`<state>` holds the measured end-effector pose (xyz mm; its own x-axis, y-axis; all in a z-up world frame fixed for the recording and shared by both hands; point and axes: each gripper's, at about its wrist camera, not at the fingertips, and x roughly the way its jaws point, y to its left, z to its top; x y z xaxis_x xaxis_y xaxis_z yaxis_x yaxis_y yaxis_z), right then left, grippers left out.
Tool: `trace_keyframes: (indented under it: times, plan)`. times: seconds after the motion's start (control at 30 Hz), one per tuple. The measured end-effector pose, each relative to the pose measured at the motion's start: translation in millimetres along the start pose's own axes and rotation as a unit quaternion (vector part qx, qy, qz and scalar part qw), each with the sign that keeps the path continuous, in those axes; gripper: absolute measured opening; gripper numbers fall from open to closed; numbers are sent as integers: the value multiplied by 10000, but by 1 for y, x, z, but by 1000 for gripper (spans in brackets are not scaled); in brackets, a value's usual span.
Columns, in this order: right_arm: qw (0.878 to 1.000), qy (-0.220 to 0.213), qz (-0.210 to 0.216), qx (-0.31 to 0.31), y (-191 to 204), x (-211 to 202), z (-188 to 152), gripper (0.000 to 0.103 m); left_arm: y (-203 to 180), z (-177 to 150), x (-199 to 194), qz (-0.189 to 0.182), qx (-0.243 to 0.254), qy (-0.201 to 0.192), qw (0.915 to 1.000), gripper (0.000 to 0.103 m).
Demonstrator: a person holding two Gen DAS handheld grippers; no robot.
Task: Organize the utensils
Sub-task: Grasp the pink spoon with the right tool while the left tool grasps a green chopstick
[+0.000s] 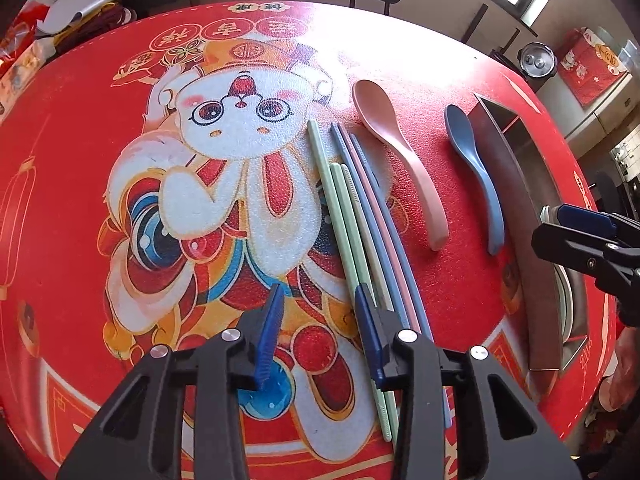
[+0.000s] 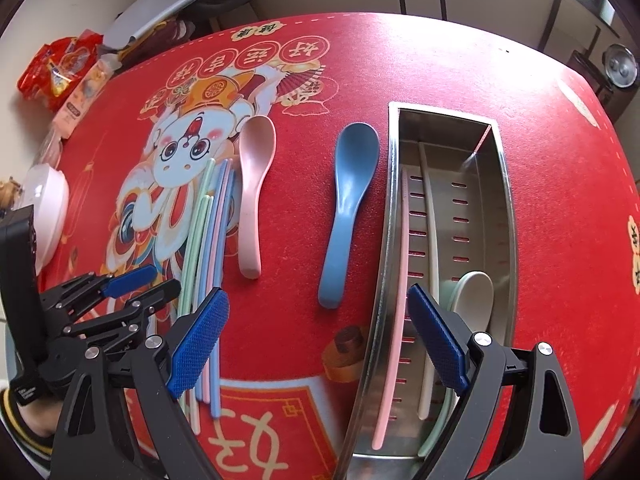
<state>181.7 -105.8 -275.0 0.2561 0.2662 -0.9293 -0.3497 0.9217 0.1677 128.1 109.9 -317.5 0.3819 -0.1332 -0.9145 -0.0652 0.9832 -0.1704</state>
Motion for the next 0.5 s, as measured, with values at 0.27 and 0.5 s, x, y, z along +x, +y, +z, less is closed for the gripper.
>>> trace_keyframes:
  times: [0.27,0.5]
  plan:
    - [10000,-24,18,46,-2,-1,-1,88,-11,5,3,182,99,-34,9998,35]
    - [9999,-41,1,91,-5,-3,-2,88,-16,9,7,385,212,-103,9990,37]
